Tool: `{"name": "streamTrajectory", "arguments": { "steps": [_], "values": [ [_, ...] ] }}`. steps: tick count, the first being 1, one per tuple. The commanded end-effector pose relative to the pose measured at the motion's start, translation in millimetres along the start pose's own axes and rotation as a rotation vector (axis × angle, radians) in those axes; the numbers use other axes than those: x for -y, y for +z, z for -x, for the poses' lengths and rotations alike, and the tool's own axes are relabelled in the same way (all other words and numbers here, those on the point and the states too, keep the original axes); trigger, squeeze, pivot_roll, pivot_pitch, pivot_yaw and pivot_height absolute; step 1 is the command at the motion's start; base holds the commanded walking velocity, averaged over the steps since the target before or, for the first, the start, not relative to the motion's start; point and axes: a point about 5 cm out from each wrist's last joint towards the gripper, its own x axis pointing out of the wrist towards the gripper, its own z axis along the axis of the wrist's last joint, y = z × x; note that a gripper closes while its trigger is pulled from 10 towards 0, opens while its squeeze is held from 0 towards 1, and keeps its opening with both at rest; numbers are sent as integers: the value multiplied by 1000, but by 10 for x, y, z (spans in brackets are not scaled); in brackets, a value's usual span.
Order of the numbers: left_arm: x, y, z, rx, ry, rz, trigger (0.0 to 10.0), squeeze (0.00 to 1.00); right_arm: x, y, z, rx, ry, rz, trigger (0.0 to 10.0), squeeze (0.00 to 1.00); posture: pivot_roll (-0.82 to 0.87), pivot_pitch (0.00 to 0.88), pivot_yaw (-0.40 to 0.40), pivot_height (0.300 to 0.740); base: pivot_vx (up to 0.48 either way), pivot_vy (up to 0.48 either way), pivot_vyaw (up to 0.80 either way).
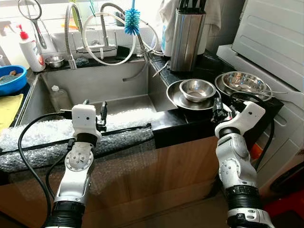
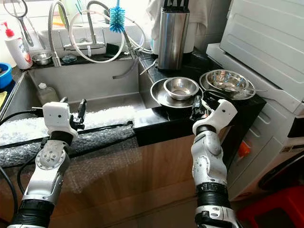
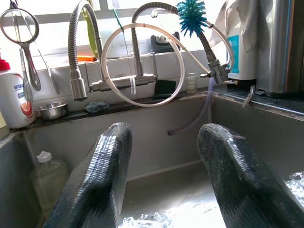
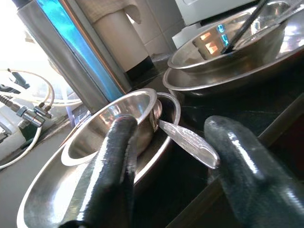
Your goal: Kitchen organization
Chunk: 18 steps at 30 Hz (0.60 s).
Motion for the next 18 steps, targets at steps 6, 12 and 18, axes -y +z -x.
{"name": "streamTrajectory", "arguments": {
  "steps": [6,12,18],
  "values": [
    [19,-6,-42,-15,-16,-31,10000,0,-15,31,-39,5,-4,-23,0,0,-93,0,-35,740,0,0,0],
    [28,-1,-50,-12,-20,-33,10000,0,-15,17,-44,-2,-10,-32,10000,0,-92,0,-34,740,0,0,0],
    [42,-4,-50,-13,-27,-35,10000,0,-13,-14,-45,-19,-20,-43,10000,0,-91,0,-34,740,0,0,0]
  ]
}}
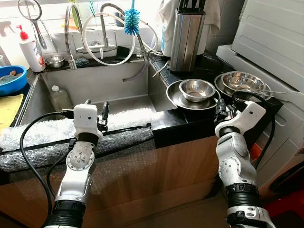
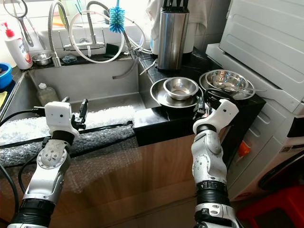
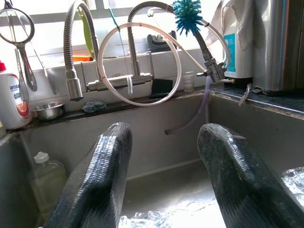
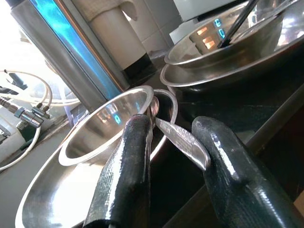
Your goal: Kitchen organization
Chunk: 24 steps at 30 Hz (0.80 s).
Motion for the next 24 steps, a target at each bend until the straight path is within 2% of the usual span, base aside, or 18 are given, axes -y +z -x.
{"name": "streamTrajectory", "arguments": {
  "steps": [1,8,9,10,11,12,24],
  "values": [
    [11,8,-45,-8,-13,-30,10000,0,-10,4,-22,-7,-12,-21,10000,0,-91,0,-34,740,0,0,0],
    [13,6,-44,-8,-16,-32,10000,0,-25,-20,-13,-13,-14,-37,10000,0,-90,0,-33,740,0,0,0],
    [13,7,-45,-7,-16,-33,10000,0,-27,-19,-13,-12,-13,-38,9725,0,-90,0,-33,740,0,0,0],
    [13,6,-45,-7,-16,-34,10000,0,-27,-20,-15,-12,-12,-38,6824,0,-90,0,-32,740,0,0,0],
    [13,6,-45,-7,-16,-34,10000,0,-27,-20,-15,-12,-12,-38,6824,0,-90,0,-32,740,0,0,0],
    [15,6,-46,-6,-17,-34,10000,0,-29,-13,-17,-8,-9,-40,0,0,-90,0,-31,740,0,0,0],
    [35,12,-54,3,-29,-40,10000,0,-44,17,-12,11,-3,-51,0,0,-91,0,-26,740,0,0,0]
  ]
}}
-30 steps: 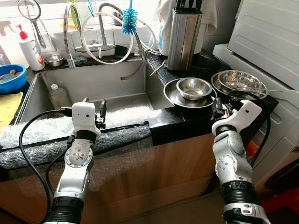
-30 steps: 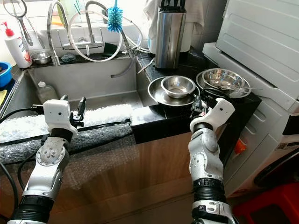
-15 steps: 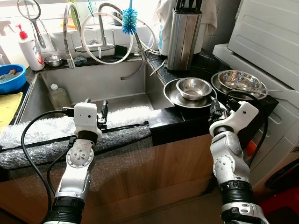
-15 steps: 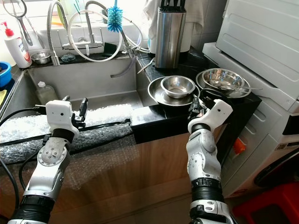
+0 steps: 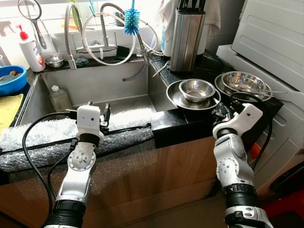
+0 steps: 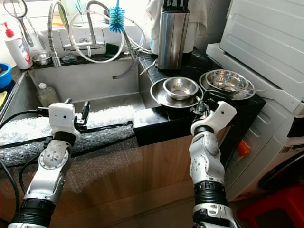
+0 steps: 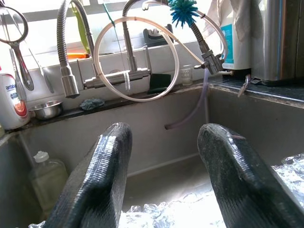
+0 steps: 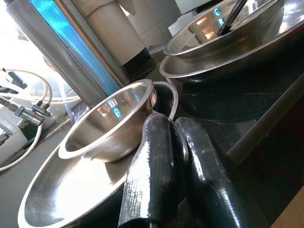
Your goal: Kitchen organization
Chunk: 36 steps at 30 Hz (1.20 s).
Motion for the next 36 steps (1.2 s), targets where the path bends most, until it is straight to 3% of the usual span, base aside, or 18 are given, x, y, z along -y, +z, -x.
{"name": "streamTrajectory", "arguments": {
  "steps": [1,15,16,20,27,36],
  "values": [
    [16,52,-53,21,-16,-8,10000,0,-34,69,-19,29,-2,-20,0,0,-91,0,-25,740,0,0,0],
    [39,54,-66,22,-17,-2,10000,0,-146,108,-19,62,55,86,0,0,-91,0,-27,740,0,0,0],
    [38,55,-69,23,-16,-3,10000,0,-178,112,-22,65,80,132,10000,0,-90,0,-28,740,0,0,0],
    [40,55,-70,24,-15,-2,10000,0,-204,127,-21,75,96,151,10000,0,-91,0,-30,740,0,0,0],
    [61,54,-65,25,-17,8,10000,0,-299,196,0,127,149,297,10000,0,-96,0,-34,740,0,0,0],
    [73,57,-64,26,-21,16,10000,0,-322,304,7,192,99,349,10000,0,-96,0,-36,740,0,0,0]
  ]
}}
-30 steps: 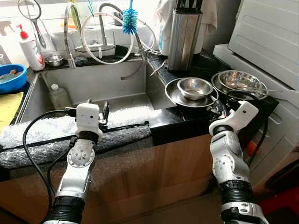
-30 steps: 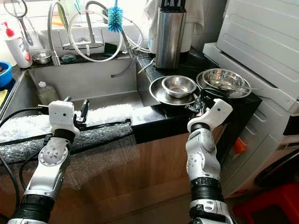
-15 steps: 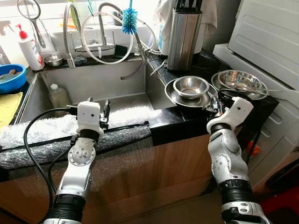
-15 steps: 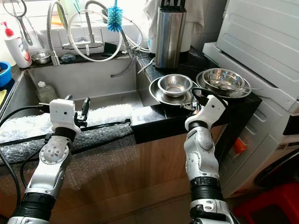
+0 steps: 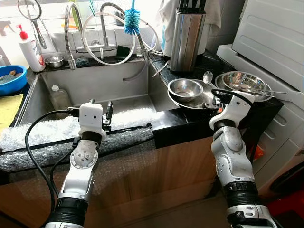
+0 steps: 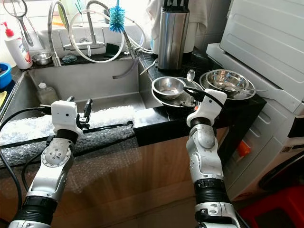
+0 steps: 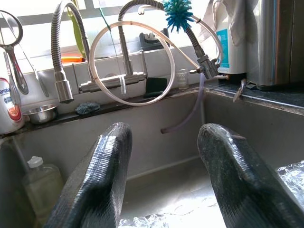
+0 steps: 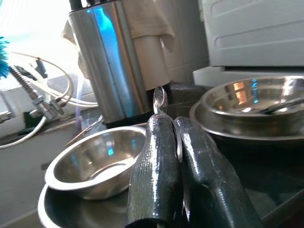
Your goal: Kitchen organization
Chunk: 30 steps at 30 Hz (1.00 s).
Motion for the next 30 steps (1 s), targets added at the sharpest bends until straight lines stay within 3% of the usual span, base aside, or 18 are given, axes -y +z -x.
{"name": "streamTrajectory", "arguments": {
  "steps": [1,9,12,15,18,22,24,30],
  "values": [
    [29,24,-23,14,-10,7,10000,0,-48,134,-14,62,15,24,10000,0,-93,0,-37,740,0,0,0],
    [28,92,-59,38,-9,9,10000,0,-301,351,7,131,172,15,10000,0,-94,0,-36,740,0,0,0],
    [36,139,-81,61,-19,-7,10000,0,-508,476,46,121,323,-67,10000,0,-95,0,-39,740,0,0,0],
    [53,170,-92,77,-34,-32,10000,0,-566,519,63,112,368,-124,10000,0,-95,0,-39,740,0,0,0],
    [138,262,-123,128,-99,-120,10000,0,-621,463,56,-8,374,-178,10000,0,-97,0,-41,740,0,0,0],
    [153,282,-126,140,-110,-133,10000,0,-624,455,62,-33,375,-179,10000,0,-97,0,-41,740,0,0,0],
    [257,467,-176,237,-172,-232,10000,0,-739,466,109,-93,461,-236,10000,0,-91,0,-45,740,0,0,0],
    [382,615,-211,332,-261,-339,10000,0,-890,529,163,-153,552,-243,10000,0,-91,0,-44,740,0,0,0]
  ]
}}
